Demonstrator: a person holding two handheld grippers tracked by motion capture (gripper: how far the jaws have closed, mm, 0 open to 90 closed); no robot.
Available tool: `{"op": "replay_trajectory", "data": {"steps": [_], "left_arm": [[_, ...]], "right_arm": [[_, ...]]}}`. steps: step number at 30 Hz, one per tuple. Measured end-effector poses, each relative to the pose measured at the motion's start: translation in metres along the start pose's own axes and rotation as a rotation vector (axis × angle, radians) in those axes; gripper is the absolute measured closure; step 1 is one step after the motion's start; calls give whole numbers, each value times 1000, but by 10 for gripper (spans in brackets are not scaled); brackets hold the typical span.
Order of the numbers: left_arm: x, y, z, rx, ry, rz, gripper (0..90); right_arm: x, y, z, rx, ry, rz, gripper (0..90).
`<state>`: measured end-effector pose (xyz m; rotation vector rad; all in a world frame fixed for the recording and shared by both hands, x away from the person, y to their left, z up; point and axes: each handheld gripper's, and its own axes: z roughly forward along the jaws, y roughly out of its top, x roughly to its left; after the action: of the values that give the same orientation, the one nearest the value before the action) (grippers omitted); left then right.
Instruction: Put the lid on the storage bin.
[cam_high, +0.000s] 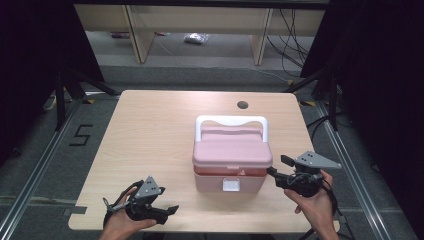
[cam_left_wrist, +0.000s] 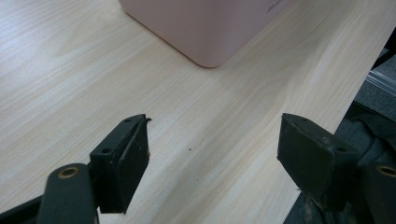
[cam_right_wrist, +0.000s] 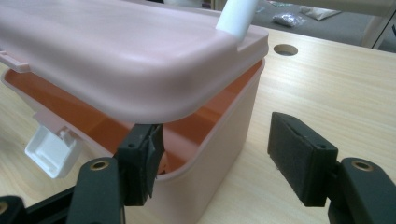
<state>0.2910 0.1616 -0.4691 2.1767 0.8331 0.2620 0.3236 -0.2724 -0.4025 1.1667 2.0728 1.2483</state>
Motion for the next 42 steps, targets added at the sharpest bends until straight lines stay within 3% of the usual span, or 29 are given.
{"op": "replay_trajectory", "data": {"steps": [3,4,6,7,10,11,14,17,18,19,22,23,28,29,32,34,35,36,42], "left_arm": [[1,-1,1,8,6,7,245],[1,-1,1,7,1,5,245],[1,-1,2,12,7,8,245],[1,-1,2,10,6,7,245],[0,0,1,2,-1,3,245],[0,0,1,1,2,1,245],[0,0,0,-2,3,-3,245],[1,-1,1,8,11,6,245],[1,-1,1,8,11,6,245],[0,-1,1,1,1,-1,245],[1,-1,1,7,12,5,244],[1,-1,1,7,12,5,244],[0,-1,0,-2,4,-4,243],[0,-1,0,-3,8,-3,244],[1,-1,-1,-1,13,3,243],[0,-1,-1,-7,10,-5,243],[0,-1,-2,-4,15,1,243],[-1,-1,-2,-13,8,-7,243],[0,-3,-4,-13,16,-5,242]], "right_arm": [[0,-3,2,-3,5,7,368],[2,-4,2,0,6,31,366],[-1,-4,1,9,-3,2,364],[3,-5,1,14,15,51,362],[-1,-6,0,17,1,14,353],[1,-8,0,25,17,55,351],[-2,-9,0,21,2,19,349],[0,-11,2,21,17,56,344],[-3,-11,2,18,6,20,342],[-2,-11,1,33,22,44,342],[-4,-11,0,27,9,28,338],[-2,-12,0,30,23,66,337],[-4,-13,0,29,30,50,335],[-2,-13,-1,34,36,83,335],[-6,-13,-4,30,18,36,335],[-6,-15,-5,33,19,42,334],[-3,-16,-6,52,35,87,333],[-6,-17,-5,39,29,50,333],[-7,-23,-15,34,32,79,324]]}}
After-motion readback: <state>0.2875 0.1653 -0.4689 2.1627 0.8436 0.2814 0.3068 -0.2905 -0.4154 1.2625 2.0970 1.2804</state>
